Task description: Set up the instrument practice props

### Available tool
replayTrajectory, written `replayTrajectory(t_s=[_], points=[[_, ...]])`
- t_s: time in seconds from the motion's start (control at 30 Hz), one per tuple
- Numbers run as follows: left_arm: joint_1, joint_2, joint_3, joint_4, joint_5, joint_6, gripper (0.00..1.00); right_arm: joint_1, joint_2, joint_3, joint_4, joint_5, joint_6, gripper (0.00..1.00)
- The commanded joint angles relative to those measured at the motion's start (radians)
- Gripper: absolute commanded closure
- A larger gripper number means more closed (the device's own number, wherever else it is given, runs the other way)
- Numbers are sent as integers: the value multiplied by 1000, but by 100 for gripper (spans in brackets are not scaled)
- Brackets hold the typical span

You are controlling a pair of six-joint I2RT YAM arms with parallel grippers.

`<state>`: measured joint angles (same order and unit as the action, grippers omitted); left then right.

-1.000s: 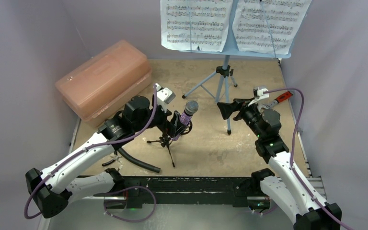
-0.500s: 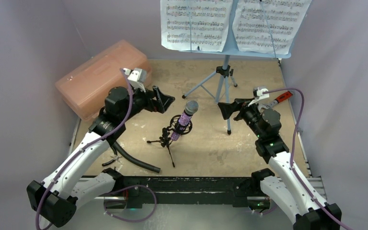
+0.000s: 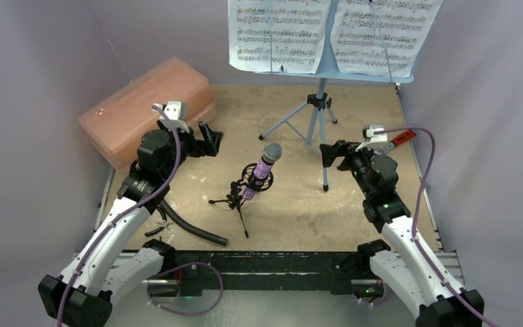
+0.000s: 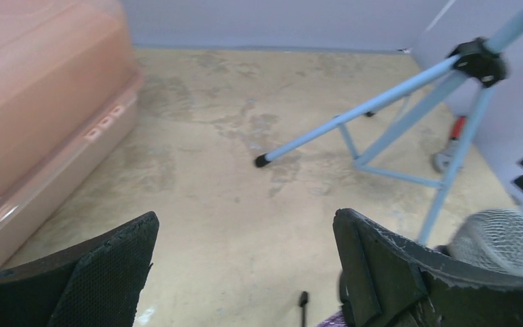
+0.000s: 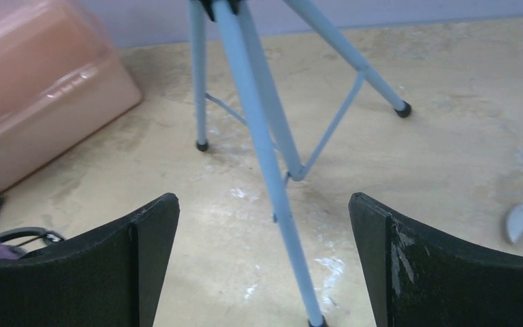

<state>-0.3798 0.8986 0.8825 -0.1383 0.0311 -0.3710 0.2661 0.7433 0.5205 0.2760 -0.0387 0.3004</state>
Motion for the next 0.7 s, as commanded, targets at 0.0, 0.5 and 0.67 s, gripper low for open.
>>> replayTrajectory(t_s=[0.0, 0.5, 0.67], points=[[6, -46, -102, 73, -194, 91, 0, -6, -6, -26, 7, 155, -91, 3], [6, -88, -410, 445, -463, 186, 1, -6, -35, -220, 129, 389, -143, 7], [5, -24, -427, 471, -497, 263, 0, -7, -16, -282, 200, 475, -126, 3]])
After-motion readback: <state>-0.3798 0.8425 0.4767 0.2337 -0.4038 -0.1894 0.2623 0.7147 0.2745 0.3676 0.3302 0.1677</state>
